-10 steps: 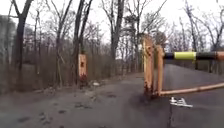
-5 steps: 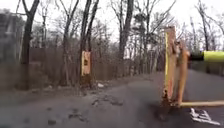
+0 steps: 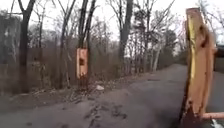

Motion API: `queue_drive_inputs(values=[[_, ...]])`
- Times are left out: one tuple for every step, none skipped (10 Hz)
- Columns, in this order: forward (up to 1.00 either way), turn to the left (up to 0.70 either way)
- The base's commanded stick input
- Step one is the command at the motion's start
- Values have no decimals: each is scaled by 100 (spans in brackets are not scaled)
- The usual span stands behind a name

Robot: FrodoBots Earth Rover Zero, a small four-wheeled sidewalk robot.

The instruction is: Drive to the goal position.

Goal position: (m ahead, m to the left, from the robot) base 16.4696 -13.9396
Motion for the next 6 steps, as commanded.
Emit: queue_drive_inputs(values=[[70,-16],[70,-27],[70,-35],[70,-35],[70,-35],[70,-35]])
